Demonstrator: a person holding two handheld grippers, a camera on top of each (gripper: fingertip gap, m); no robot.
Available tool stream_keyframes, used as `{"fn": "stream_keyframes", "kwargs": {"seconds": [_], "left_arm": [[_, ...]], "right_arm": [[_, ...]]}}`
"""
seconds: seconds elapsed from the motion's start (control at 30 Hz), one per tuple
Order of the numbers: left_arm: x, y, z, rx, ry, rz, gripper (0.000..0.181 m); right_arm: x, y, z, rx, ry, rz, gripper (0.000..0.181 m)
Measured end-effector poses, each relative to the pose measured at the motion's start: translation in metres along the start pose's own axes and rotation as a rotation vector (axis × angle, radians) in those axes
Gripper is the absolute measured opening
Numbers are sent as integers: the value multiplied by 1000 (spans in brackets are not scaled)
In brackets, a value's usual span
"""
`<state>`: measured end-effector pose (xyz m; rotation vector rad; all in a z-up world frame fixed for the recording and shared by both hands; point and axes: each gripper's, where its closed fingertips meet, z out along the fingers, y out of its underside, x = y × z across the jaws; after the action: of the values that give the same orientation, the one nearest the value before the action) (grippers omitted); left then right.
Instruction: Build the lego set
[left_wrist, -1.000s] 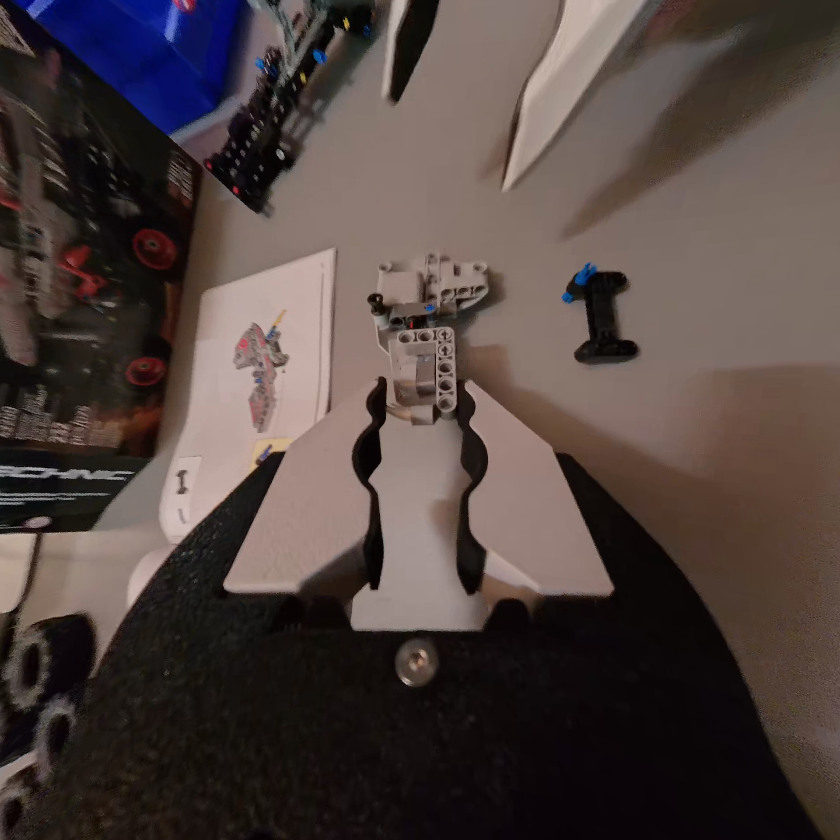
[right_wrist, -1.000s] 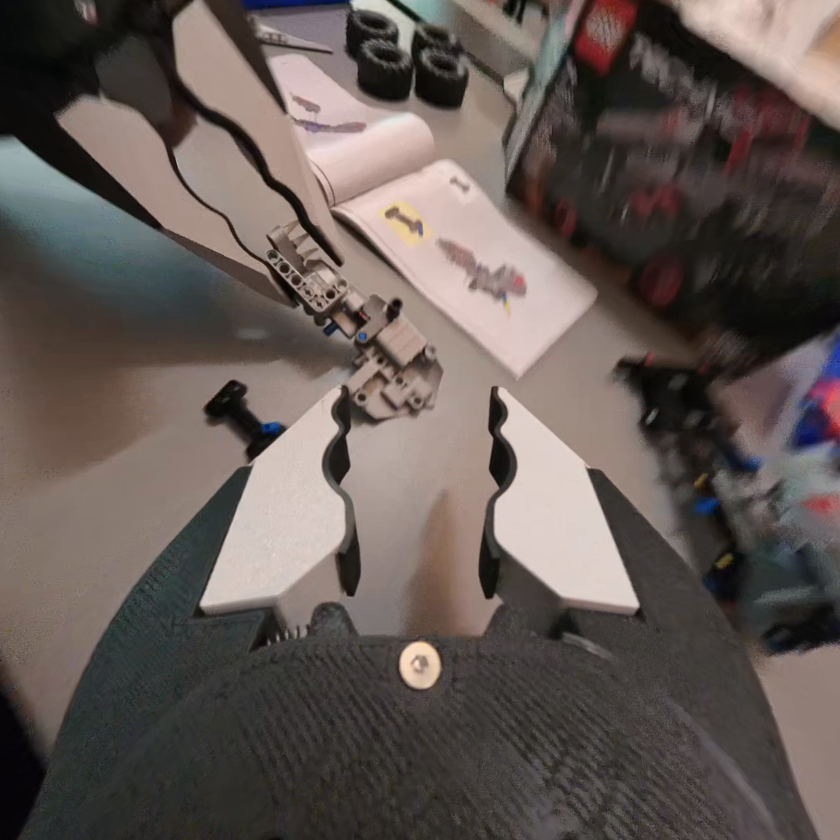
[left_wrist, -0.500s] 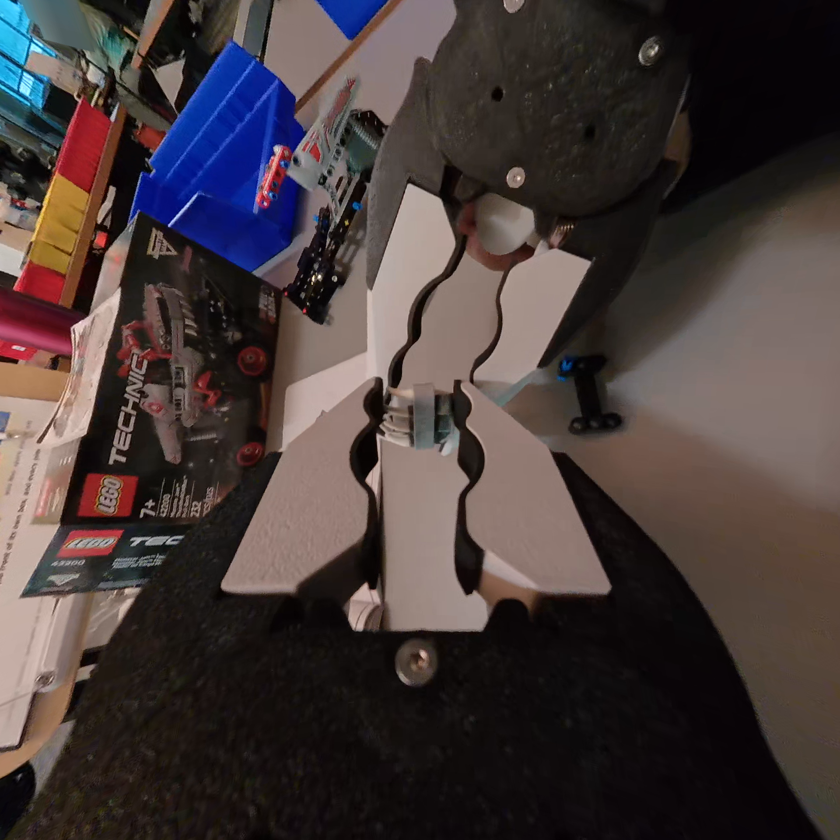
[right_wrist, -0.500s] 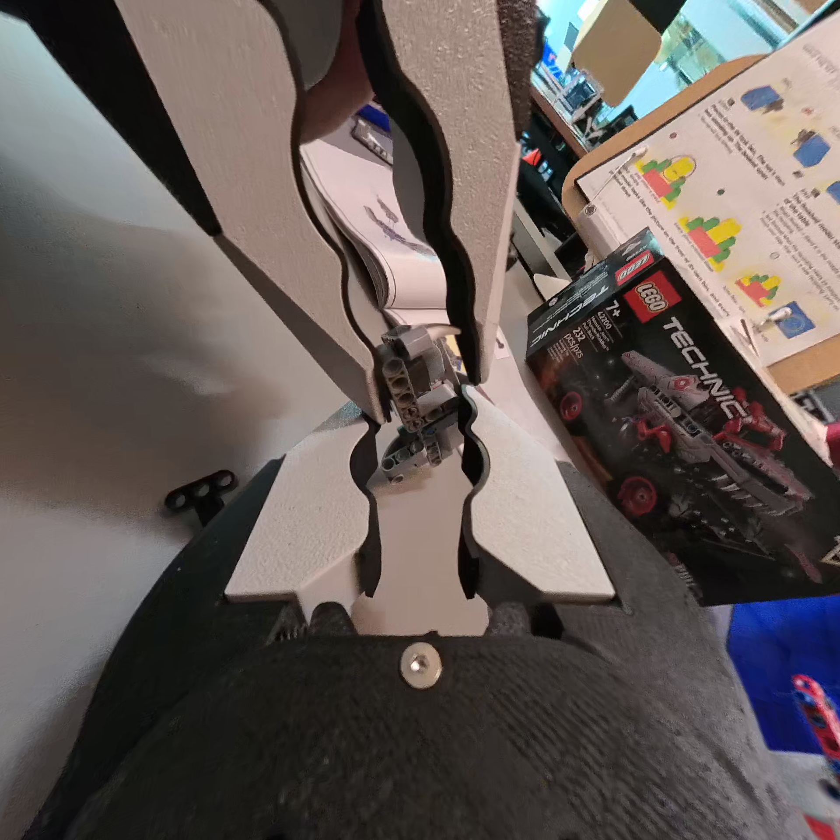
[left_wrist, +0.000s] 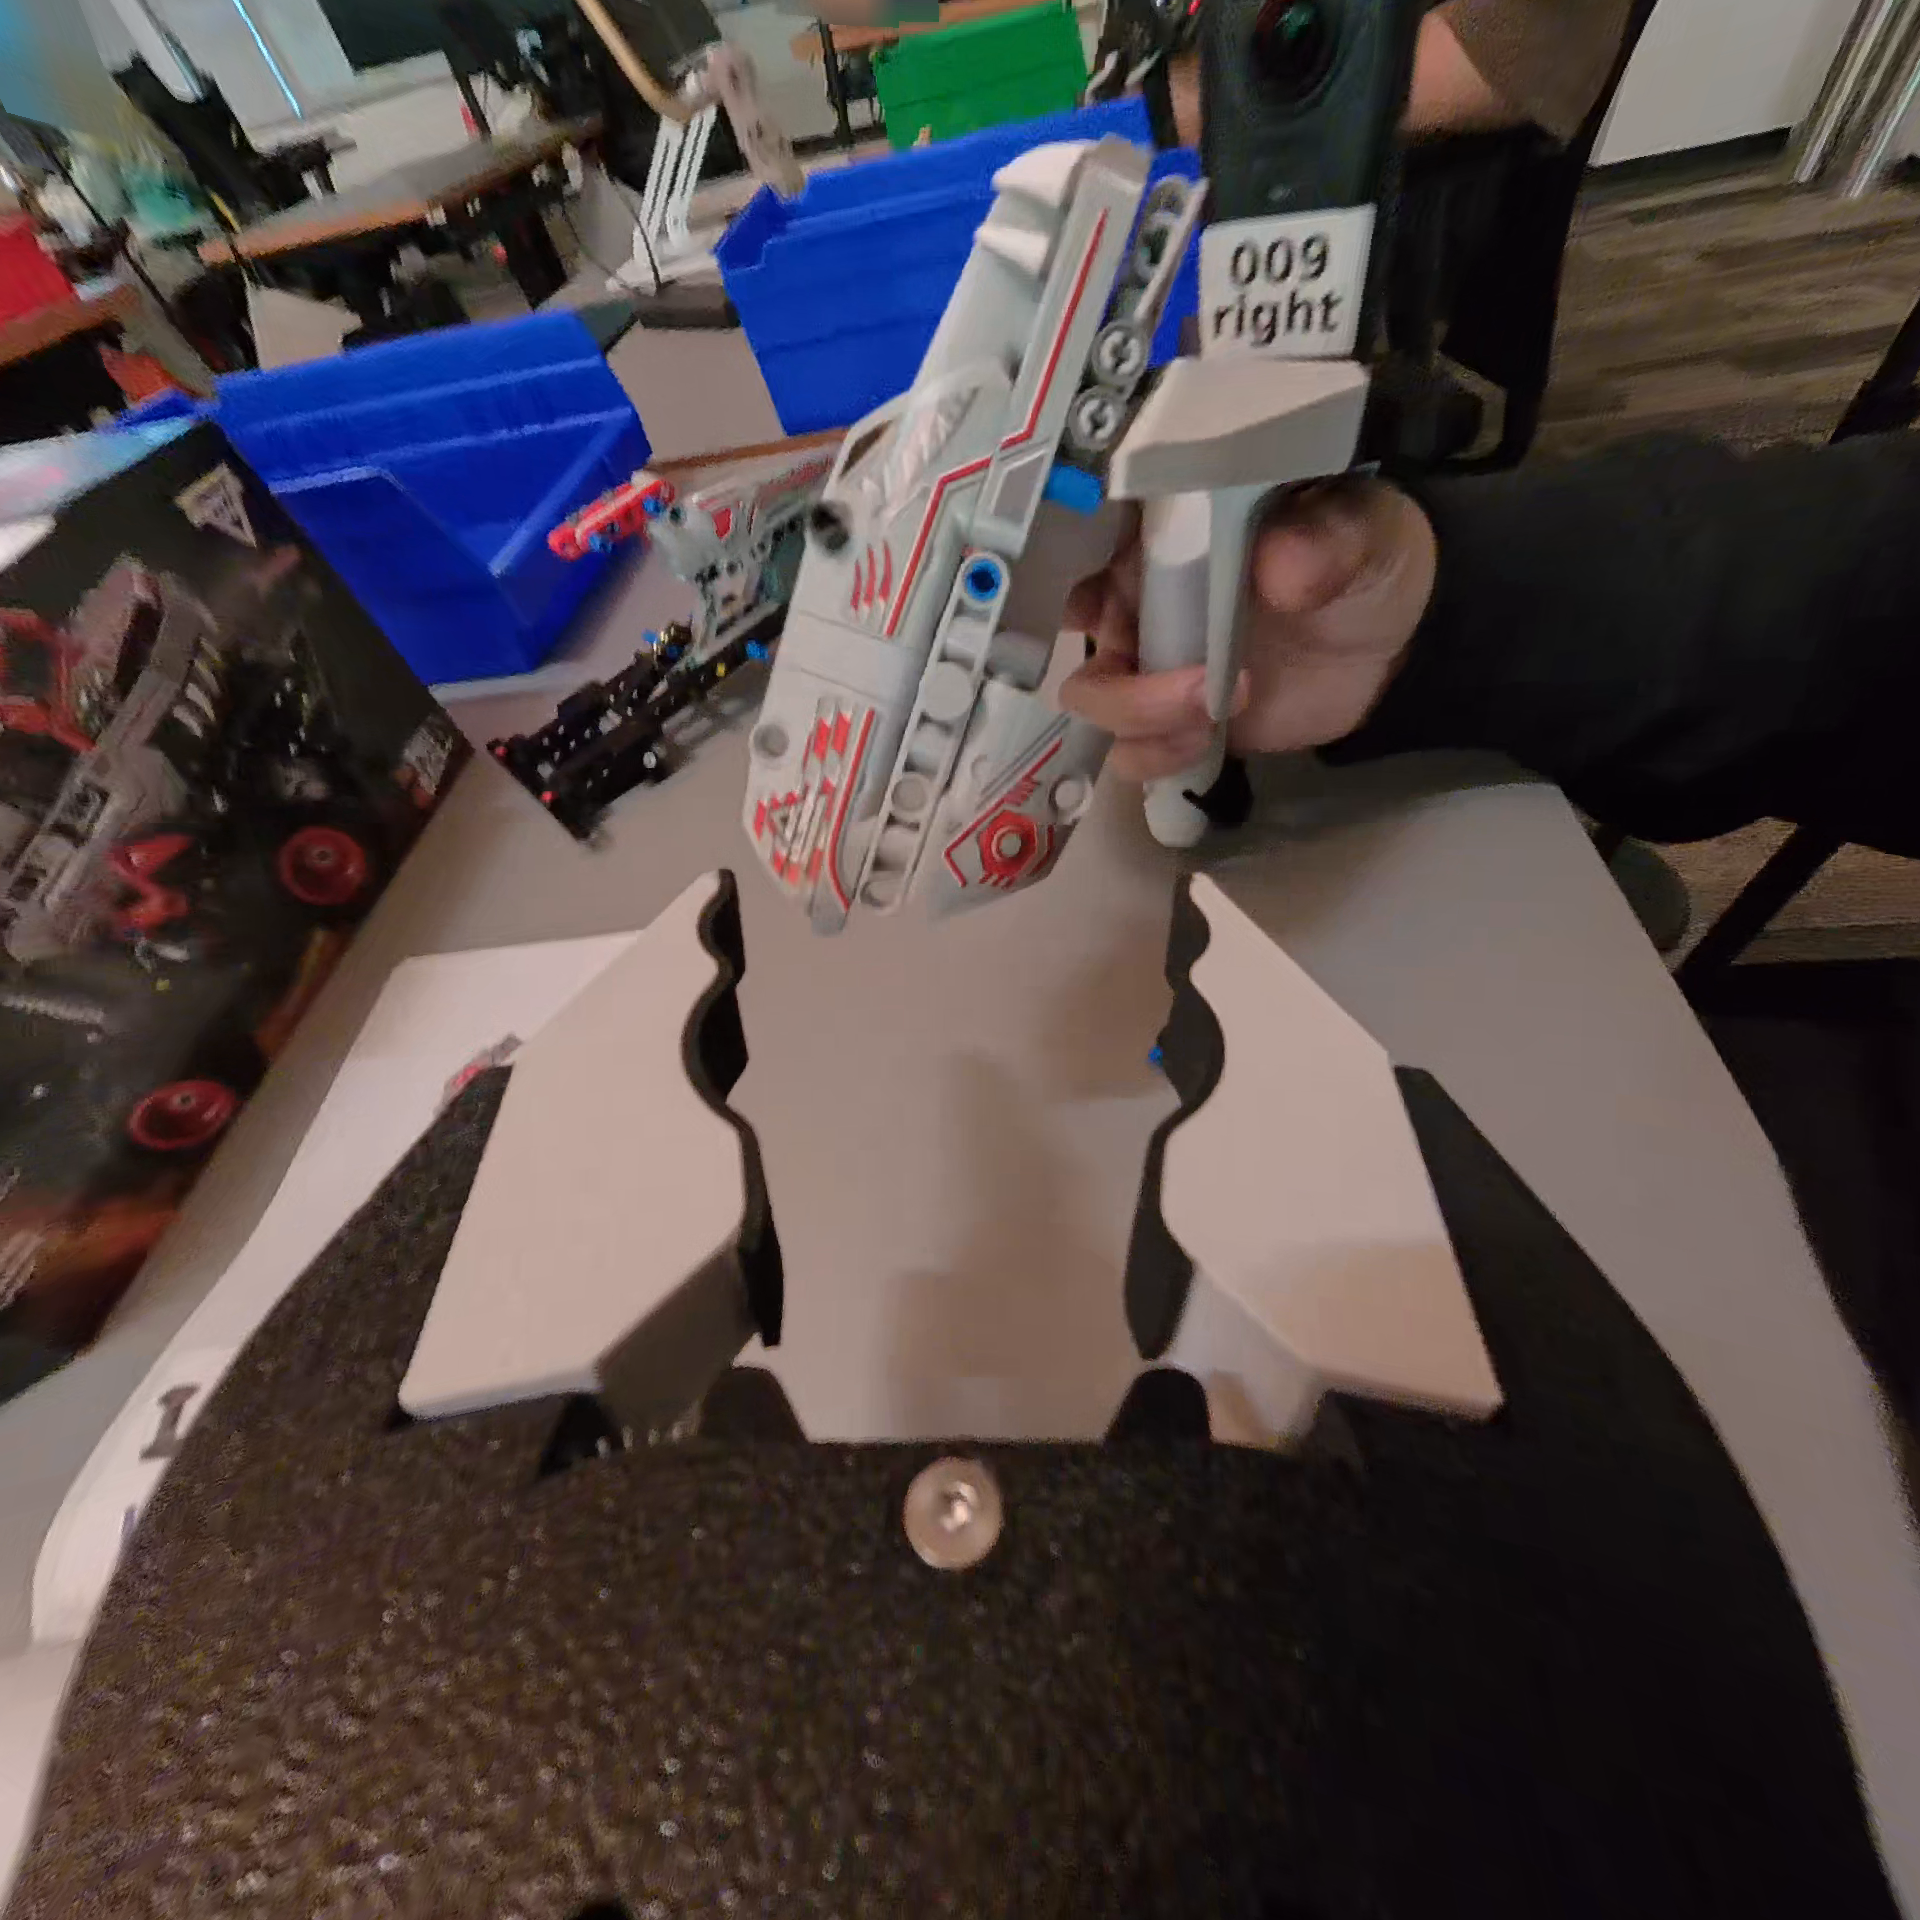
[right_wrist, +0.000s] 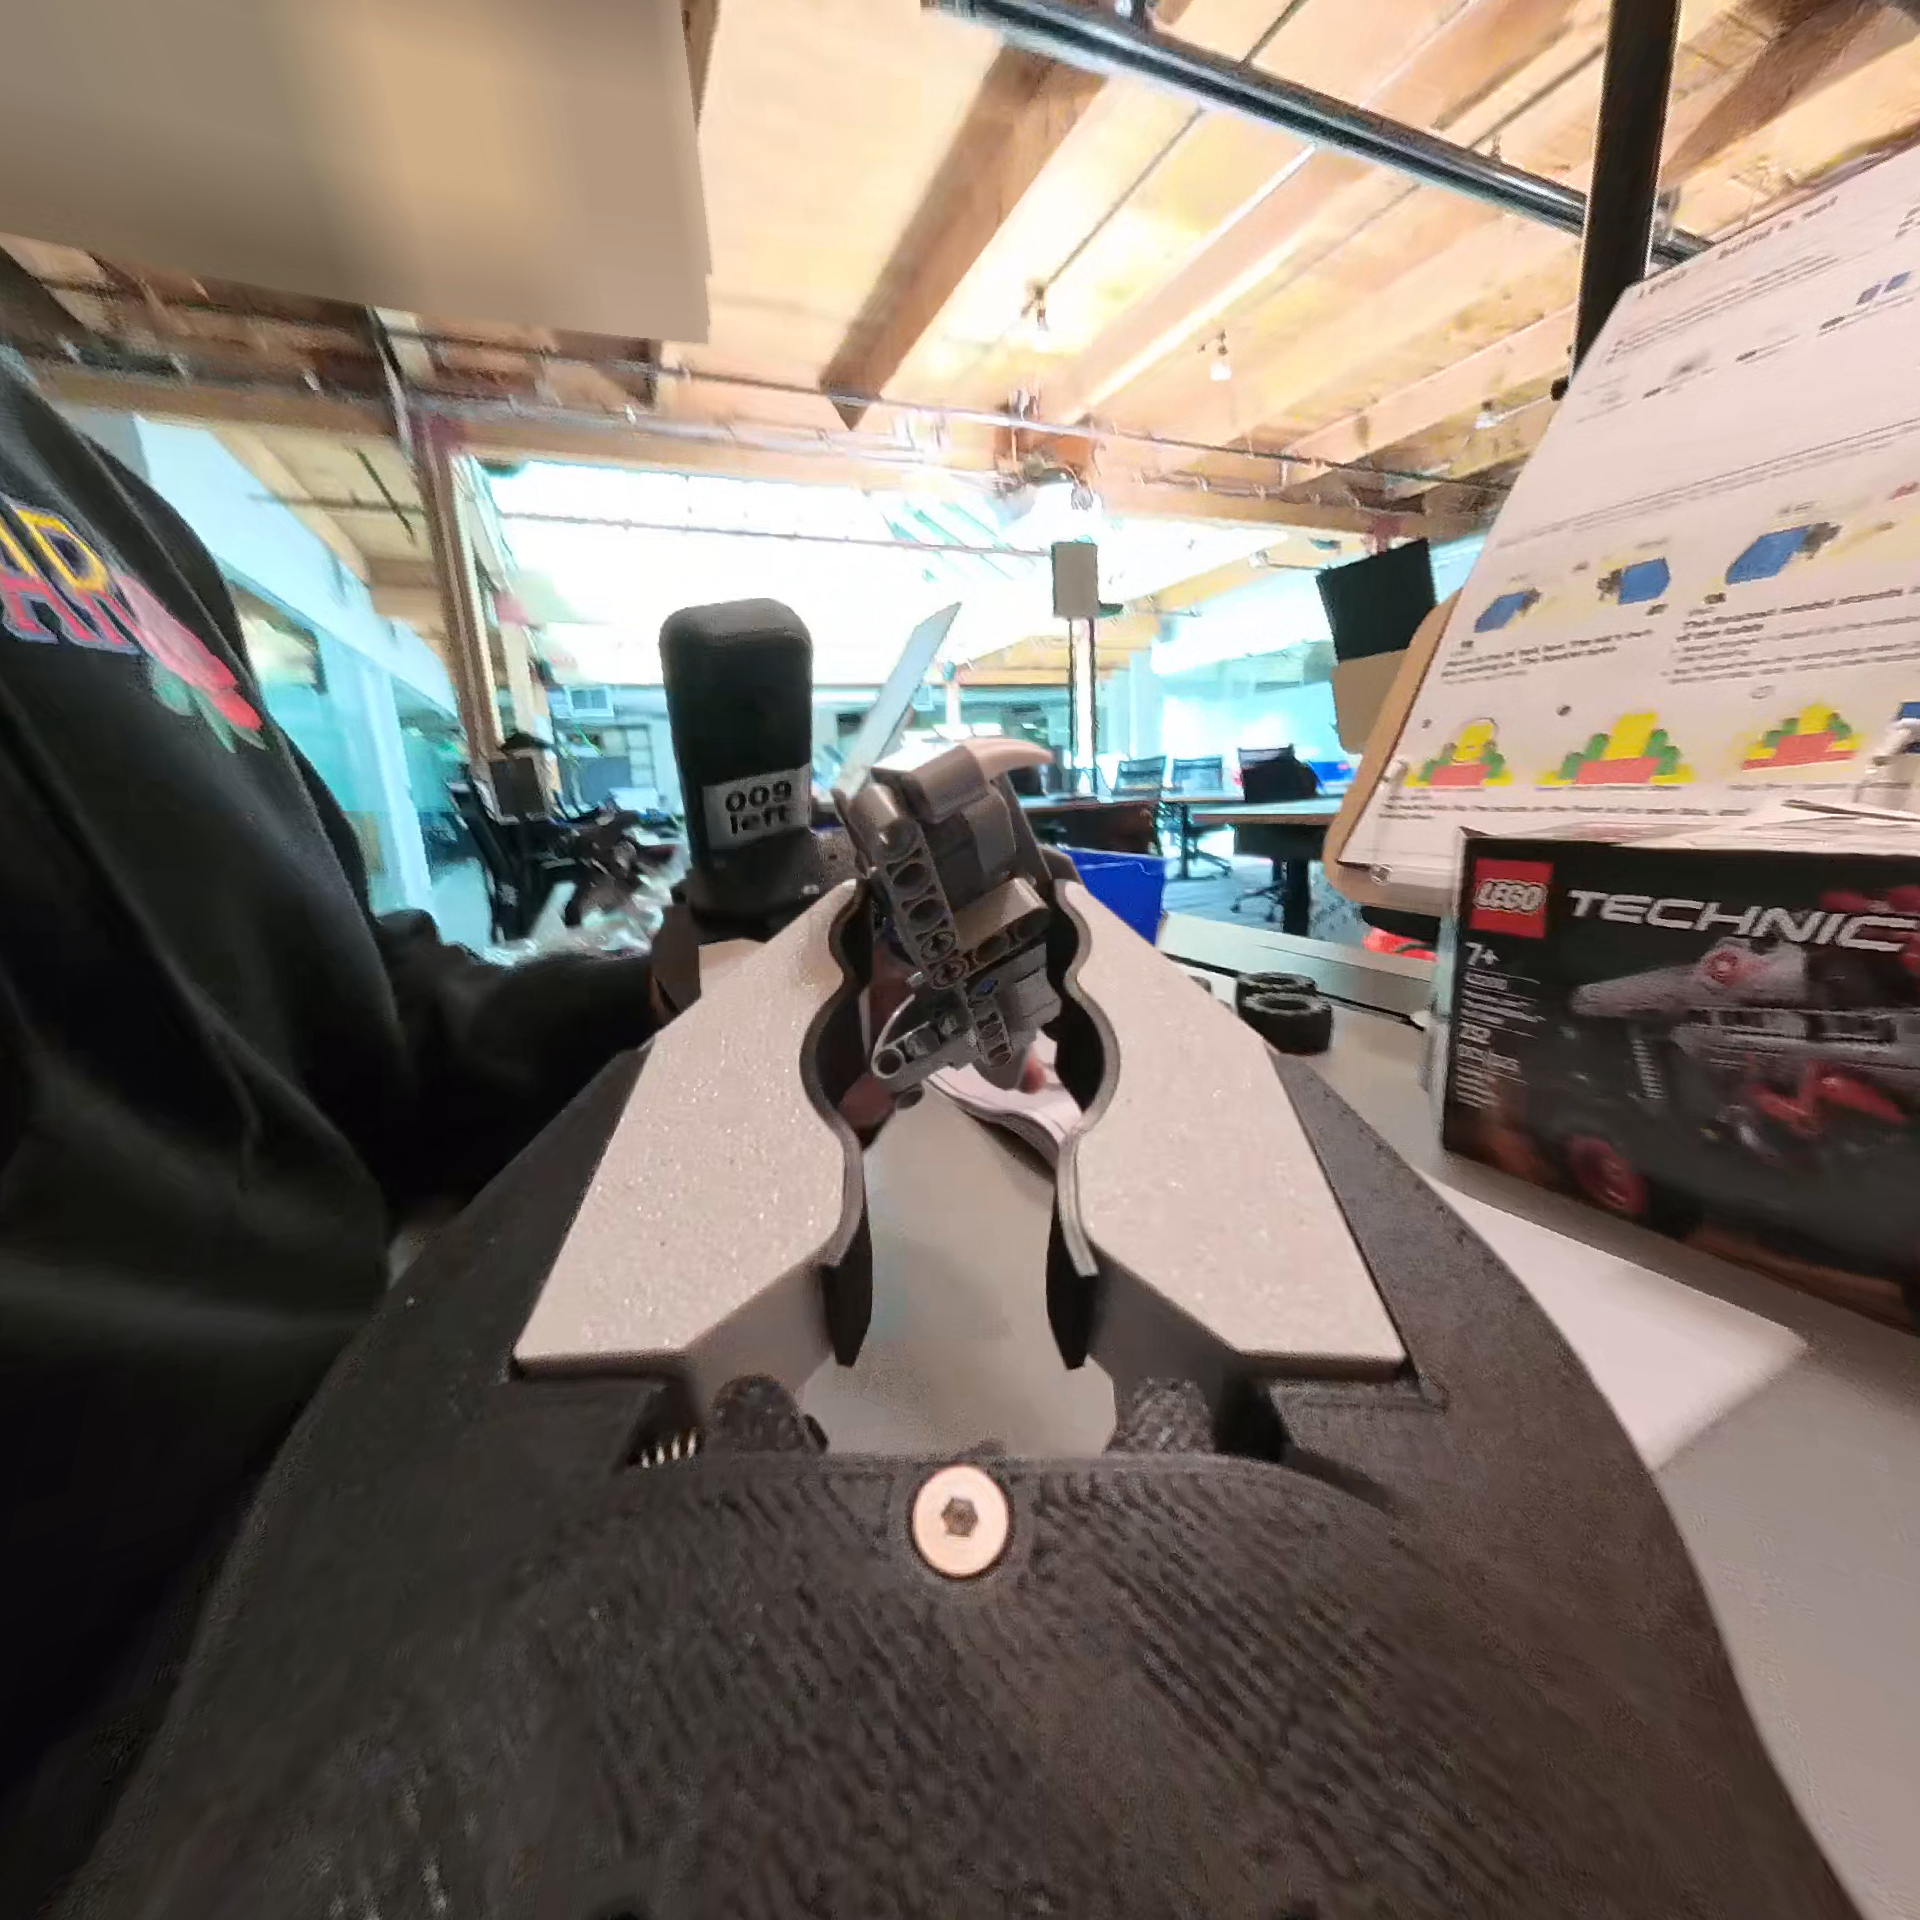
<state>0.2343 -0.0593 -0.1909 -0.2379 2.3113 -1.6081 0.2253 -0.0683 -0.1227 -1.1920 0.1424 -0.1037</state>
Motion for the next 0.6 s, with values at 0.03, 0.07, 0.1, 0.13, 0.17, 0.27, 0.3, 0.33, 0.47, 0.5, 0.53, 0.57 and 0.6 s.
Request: {"fn": "stream_keyframes", "kwargs": {"seconds": [0.03, 0.07, 0.1, 0.13, 0.17, 0.27, 0.3, 0.33, 0.47, 0.5, 0.53, 0.57, 0.6], "left_arm": [[1, -3, 1, 14, -9, 21, 78], [0, -5, 3, 18, -24, 44, 77], [-1, -6, 4, 12, -35, 66, 77], [-1, -6, 5, 6, -44, 87, 75], [-2, -7, 5, 5, -54, 107, 73], [0, -9, 3, 17, -60, 159, 63], [1, -8, 2, 17, -56, 160, 63], [1, -7, 2, 14, -50, 154, 62], [0, -3, 1, 9, -53, 139, 63], [0, -3, 1, 9, -56, 141, 62], [0, -4, 1, 13, -58, 144, 62], [1, -4, 0, 17, -56, 144, 62], [2, -5, 0, 18, -50, 141, 61]], "right_arm": [[-2, 0, 1, 9, -12, 15, 31], [-4, 2, 1, 10, -28, 28, 31], [-7, 3, 2, 11, -49, 40, 31], [-11, 4, 3, 9, -67, 49, 31], [-12, 5, 4, 4, -78, 55, 31], [-12, 4, 4, 8, -83, 64, 31], [-12, 5, 3, 5, -90, 77, 31], [-12, 6, 3, 2, -89, 85, 31], [-10, 9, 4, -13, -80, 94, 31], [-10, 9, 3, -13, -83, 105, 31], [-10, 9, 3, -6, -87, 114, 31], [-9, 8, 2, 1, -88, 127, 31], [-8, 7, 2, 8, -88, 144, 31]]}}
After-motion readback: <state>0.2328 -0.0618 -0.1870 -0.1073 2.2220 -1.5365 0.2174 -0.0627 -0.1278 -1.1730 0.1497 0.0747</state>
